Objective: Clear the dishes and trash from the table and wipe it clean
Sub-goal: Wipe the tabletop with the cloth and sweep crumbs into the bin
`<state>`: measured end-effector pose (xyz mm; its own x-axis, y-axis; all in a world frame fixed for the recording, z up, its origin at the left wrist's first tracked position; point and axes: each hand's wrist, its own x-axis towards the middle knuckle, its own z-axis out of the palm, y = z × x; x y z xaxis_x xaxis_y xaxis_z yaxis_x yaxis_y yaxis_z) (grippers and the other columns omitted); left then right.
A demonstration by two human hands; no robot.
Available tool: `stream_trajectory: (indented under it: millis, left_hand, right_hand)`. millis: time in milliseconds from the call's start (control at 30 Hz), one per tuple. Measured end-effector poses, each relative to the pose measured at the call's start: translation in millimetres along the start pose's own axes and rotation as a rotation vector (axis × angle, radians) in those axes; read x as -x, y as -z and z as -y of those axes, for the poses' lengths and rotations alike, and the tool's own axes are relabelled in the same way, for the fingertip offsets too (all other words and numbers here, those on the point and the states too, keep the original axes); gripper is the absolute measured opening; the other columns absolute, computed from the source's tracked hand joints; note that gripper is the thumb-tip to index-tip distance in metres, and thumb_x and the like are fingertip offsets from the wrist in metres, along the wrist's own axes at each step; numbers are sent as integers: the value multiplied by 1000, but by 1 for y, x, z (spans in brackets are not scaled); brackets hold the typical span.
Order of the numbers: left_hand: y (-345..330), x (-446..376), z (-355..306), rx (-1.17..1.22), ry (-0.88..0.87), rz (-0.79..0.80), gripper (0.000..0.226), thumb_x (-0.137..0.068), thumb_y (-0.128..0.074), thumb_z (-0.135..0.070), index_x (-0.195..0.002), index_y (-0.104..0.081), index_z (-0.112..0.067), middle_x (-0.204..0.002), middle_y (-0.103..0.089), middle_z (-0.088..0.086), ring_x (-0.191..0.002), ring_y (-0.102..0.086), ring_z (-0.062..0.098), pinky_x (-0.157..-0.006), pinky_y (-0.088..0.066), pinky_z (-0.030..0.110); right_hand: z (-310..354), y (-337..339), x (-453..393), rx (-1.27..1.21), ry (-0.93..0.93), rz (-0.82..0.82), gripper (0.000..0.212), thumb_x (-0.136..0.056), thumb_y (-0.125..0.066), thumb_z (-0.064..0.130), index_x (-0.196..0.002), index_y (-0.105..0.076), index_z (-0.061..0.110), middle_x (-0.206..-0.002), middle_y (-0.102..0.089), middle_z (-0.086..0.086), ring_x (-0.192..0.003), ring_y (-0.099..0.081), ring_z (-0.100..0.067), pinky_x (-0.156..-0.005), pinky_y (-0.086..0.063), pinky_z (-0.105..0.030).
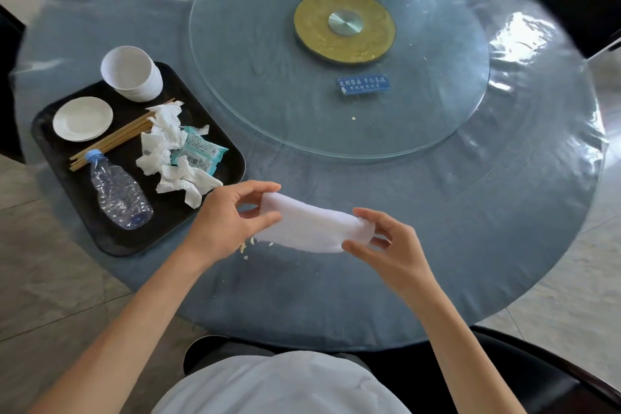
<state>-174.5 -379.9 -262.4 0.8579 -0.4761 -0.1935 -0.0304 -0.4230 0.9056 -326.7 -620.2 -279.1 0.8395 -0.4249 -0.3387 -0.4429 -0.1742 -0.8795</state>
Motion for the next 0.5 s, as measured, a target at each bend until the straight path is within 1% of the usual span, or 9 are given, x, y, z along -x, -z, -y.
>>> stream_trajectory:
  millis: [67, 133, 200, 233, 267, 300, 367, 433, 500]
  left_hand:
    - [1, -3, -7, -219, -102, 3, 39, -76, -87, -7, -112, -78, -20, -95, -72, -5, -88, -70, 15, -87, -61, 31]
    - [3, -6, -10, -387, -246, -34, 24, -78, -85, -6, -100, -81, -15, -87, -66, 2, -78, -64, 19, -75, -59, 40]
    - [7, -11, -12, -375, -356, -93, 14, -80, -84, -9, -92, -81, -16, -86, -61, 1, -77, -61, 16, -67, -59, 34]
    - [9, -17, -12, -349, -375, -111, 12, -81, -84, -11, -91, -80, -17, -92, -60, 0, -83, -62, 16, -68, -59, 29]
    - [9, -25, -13, -343, -369, -113, 11, -81, -84, -13, -91, -79, -16, -99, -61, 0, -91, -62, 17, -72, -60, 29]
    - [8, -35, -13, -349, -333, -88, 10, -83, -83, -15, -91, -78, -13, -105, -63, 0, -97, -64, 20, -77, -60, 33]
    - [0, -52, -11, -353, -247, -5, 10, -88, -79, -18, -93, -74, -10, -100, -69, -2, -95, -68, 24, -78, -57, 37]
    - [-7, -66, -12, -362, -263, -33, 9, -90, -77, -20, -93, -73, -13, -86, -72, -7, -84, -69, 22, -70, -49, 31]
    - [-12, -71, -12, -297, -349, -88, 6, -89, -77, -16, -91, -72, -15, -89, -77, -5, -86, -73, 18, -75, -54, 30]
  right_hand:
    - [6, 2, -4, 239, 98, -60, 35, -78, -91, 13, -109, -80, 25, -99, -73, 6, -87, -71, -10, -84, -56, -23]
    - [8, 3, -6, 402, 223, -143, 19, -80, -90, 17, -95, -81, 24, -89, -63, 8, -81, -62, -8, -76, -46, -16]
    - [9, 8, -10, 419, 389, -214, 15, -82, -88, 21, -90, -77, 26, -96, -57, 8, -87, -58, -10, -80, -38, -7]
    - [12, 11, -15, 421, 457, -229, 14, -83, -86, 23, -91, -74, 27, -104, -57, 8, -94, -57, -10, -85, -38, -7]
    - [14, 15, -22, 422, 475, -209, 14, -85, -84, 24, -93, -73, 27, -110, -59, 9, -99, -59, -11, -90, -42, -12]
    - [17, 18, -30, 425, 436, -166, 13, -87, -83, 22, -95, -73, 24, -112, -63, 10, -101, -61, -13, -92, -48, -21]
    - [20, 20, -46, 437, 332, -111, 11, -90, -80, 16, -99, -74, 18, -101, -71, 11, -91, -66, -19, -85, -56, -42]
    - [22, 22, -59, 443, 364, -176, 11, -90, -79, 12, -98, -73, 17, -89, -71, 12, -81, -66, -23, -78, -58, -47]
    - [19, 26, -63, 424, 470, -267, 16, -88, -81, 8, -98, -73, 17, -90, -72, 12, -80, -67, -20, -76, -59, -42]
